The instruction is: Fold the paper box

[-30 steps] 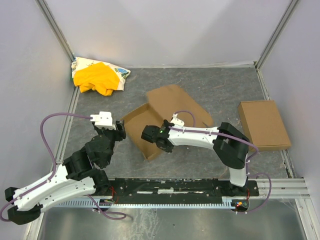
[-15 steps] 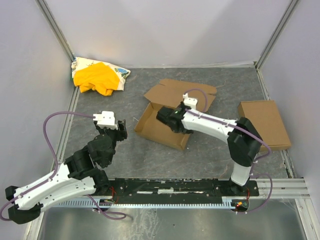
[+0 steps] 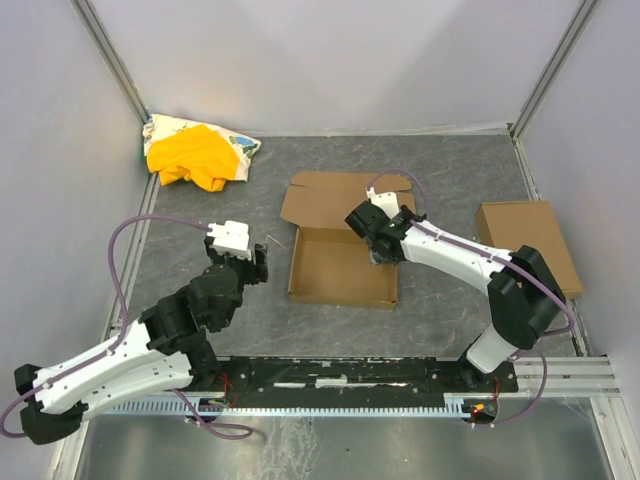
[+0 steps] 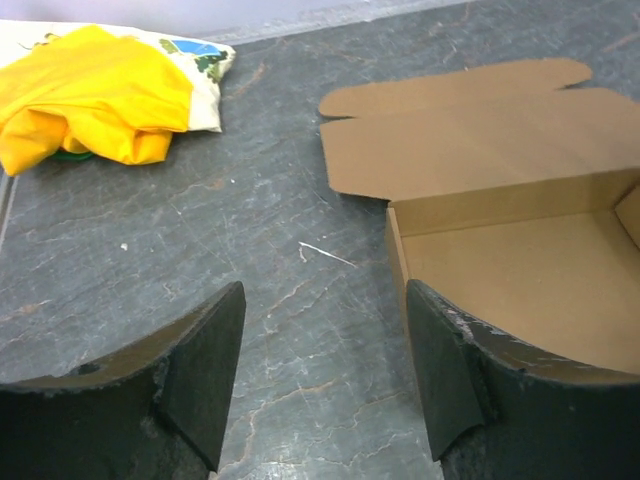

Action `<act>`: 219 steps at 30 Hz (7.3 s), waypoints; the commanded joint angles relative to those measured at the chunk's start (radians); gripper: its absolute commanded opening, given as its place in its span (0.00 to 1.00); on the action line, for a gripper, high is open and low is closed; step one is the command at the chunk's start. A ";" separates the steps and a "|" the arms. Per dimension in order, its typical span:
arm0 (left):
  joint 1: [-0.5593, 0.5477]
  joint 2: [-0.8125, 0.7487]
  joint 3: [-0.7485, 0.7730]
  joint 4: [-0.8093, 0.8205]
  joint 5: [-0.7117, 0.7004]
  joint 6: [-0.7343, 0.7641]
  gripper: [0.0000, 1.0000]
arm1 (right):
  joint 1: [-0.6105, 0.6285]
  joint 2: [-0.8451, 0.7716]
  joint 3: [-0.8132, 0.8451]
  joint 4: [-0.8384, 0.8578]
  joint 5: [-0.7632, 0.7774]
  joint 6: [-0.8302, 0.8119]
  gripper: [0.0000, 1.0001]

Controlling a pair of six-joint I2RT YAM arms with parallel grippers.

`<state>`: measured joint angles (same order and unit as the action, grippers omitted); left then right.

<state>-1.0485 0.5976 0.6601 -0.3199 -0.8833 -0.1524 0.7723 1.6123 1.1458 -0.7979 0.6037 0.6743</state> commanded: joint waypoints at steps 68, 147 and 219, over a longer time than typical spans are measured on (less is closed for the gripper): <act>0.885 1.293 0.737 0.133 0.962 -0.379 0.67 | -0.666 0.471 0.624 0.052 -0.874 -0.200 0.83; 0.774 1.308 0.708 0.071 1.165 -0.314 0.57 | -0.494 0.326 0.556 -0.098 -0.501 -0.364 0.10; 0.722 1.240 0.688 -0.061 0.972 -0.285 0.60 | -0.440 0.351 0.549 -0.108 -0.509 -0.361 0.10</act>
<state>-0.3267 1.8755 1.3510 -0.4248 0.0528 -0.4591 0.3317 1.9884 1.6974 -0.9279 0.1059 0.3130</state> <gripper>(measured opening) 0.604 0.101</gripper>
